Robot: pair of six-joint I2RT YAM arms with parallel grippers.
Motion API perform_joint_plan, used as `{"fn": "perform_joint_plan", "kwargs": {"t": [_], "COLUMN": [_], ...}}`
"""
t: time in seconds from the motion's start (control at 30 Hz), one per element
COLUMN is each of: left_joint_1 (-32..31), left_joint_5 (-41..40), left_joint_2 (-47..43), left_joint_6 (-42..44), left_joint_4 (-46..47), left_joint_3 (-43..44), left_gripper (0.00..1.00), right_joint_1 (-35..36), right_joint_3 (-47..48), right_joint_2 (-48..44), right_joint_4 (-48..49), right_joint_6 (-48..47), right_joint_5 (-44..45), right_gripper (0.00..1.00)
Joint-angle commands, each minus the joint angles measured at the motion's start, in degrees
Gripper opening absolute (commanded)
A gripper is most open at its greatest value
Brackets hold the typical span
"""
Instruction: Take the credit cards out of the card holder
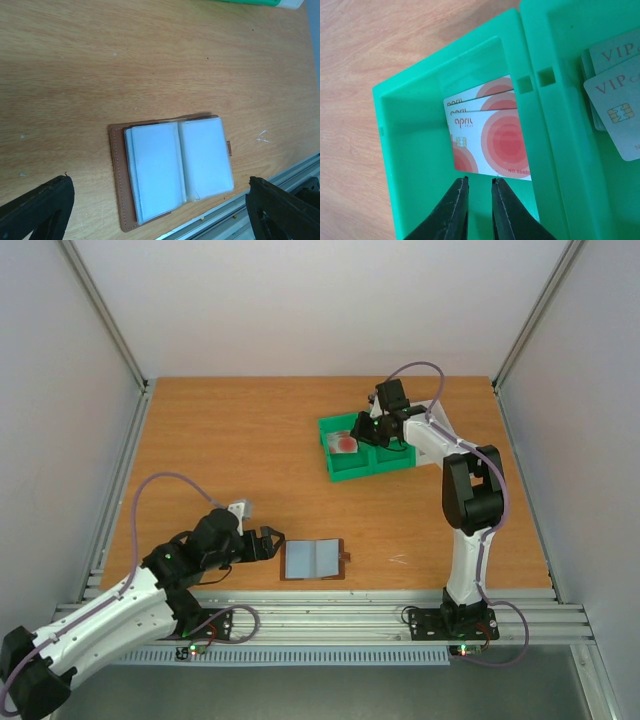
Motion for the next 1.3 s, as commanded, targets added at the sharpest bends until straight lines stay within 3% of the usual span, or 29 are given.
{"fn": "perform_joint_plan", "kwargs": {"t": [0.0, 0.3, 0.63, 1.03, 1.27], "left_joint_1": [0.10, 0.26, 0.39, 0.60, 0.61], "left_joint_5": [-0.73, 1.36, 5.32, 8.34, 11.04], "left_joint_2": [1.59, 6.15, 8.26, 14.10, 18.06], "left_joint_6": [0.64, -0.24, -5.38, -5.93, -6.57], "left_joint_4": [1.07, 1.55, 8.64, 11.85, 14.79], "left_joint_3": [0.97, 1.45, -2.06, -1.27, -1.77], "left_gripper": [0.93, 0.86, 0.76, 0.74, 0.74], "right_joint_1": [-0.36, 0.04, 2.58, 13.58, 21.86], "right_joint_3": [3.92, 2.48, -13.60, -27.58, -37.32], "right_joint_2": [0.50, -6.53, -22.55, -36.19, -37.87], "right_joint_4": [-2.10, -7.05, -8.78, -13.41, -6.88], "right_joint_6": [-0.38, 3.14, 8.89, 9.22, 12.74], "right_joint_5": [1.04, -5.29, -8.58, -5.41, -5.40], "right_gripper": [0.15, 0.26, 0.34, 0.36, 0.36]}}
